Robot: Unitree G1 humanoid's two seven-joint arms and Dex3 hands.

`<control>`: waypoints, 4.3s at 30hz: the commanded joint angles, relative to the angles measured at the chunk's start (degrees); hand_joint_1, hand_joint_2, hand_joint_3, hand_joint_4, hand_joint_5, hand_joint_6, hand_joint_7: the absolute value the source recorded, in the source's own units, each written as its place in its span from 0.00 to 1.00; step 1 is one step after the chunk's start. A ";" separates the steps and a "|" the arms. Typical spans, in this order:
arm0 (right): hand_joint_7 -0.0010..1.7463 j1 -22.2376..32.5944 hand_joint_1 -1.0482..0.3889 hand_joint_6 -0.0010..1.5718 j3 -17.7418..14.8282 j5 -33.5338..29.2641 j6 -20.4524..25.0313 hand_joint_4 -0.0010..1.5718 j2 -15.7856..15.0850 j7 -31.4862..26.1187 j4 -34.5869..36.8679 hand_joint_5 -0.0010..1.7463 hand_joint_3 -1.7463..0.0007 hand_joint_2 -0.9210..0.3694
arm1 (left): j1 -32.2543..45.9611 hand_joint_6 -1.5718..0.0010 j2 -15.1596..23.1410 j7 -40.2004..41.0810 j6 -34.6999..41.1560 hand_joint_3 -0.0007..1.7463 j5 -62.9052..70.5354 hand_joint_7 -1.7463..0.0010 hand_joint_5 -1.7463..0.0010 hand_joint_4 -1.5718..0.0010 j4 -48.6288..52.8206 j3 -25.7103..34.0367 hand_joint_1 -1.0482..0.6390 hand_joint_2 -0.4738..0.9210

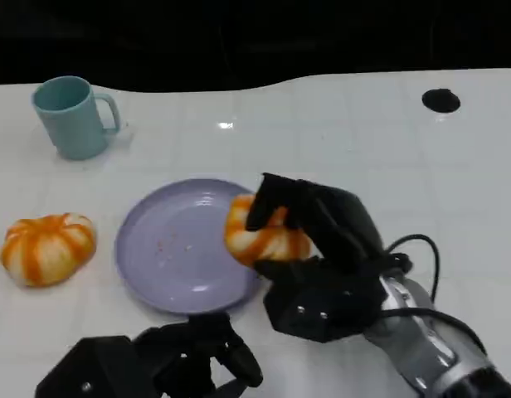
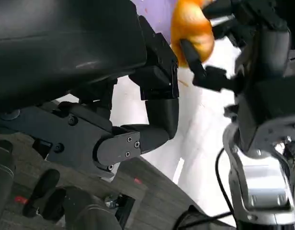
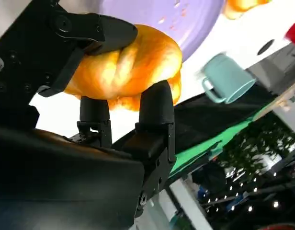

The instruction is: Grasp the bread from the table and place it into the plate.

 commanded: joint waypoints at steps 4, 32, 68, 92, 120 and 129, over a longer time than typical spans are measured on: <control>1.00 -7.90 0.63 0.40 0.84 1.04 -1.49 0.55 4.95 -1.86 12.29 1.00 0.32 0.38 | 0.65 0.62 0.12 1.08 -0.22 0.38 1.52 0.18 0.00 0.58 -0.88 -0.84 0.42 0.95; 0.02 -9.41 0.18 0.12 7.90 0.70 16.49 0.05 -0.41 31.04 -4.31 0.06 0.74 0.00 | 0.45 0.61 0.08 0.89 -0.89 0.38 1.82 0.17 0.00 0.57 -0.31 -0.65 0.41 0.94; 0.32 25.61 0.47 0.47 -9.91 12.58 -4.96 0.38 -19.67 23.97 -40.98 0.62 0.92 0.00 | -1.08 0.63 0.11 0.39 0.44 0.39 0.42 0.16 0.00 0.59 0.87 1.34 0.42 0.94; 0.75 41.98 0.77 0.58 -17.42 12.10 -9.40 0.59 -18.28 17.43 -46.57 1.00 0.15 0.53 | 0.16 0.62 1.14 -0.11 -2.06 0.37 -0.61 0.17 0.00 0.60 1.55 3.35 0.43 0.95; 0.71 43.94 0.75 0.57 -16.98 4.02 -0.86 0.59 -16.36 12.65 -46.62 0.96 0.32 0.46 | 1.15 0.62 0.76 0.04 -5.60 0.38 -0.52 0.18 0.00 0.58 3.54 3.45 0.44 0.95; 0.72 43.75 0.73 0.58 -16.37 2.79 -0.99 0.59 -16.85 12.10 -46.54 0.98 0.32 0.46 | 0.94 0.62 1.23 -0.18 -6.84 0.39 0.09 0.16 0.00 0.60 4.26 3.37 0.43 0.94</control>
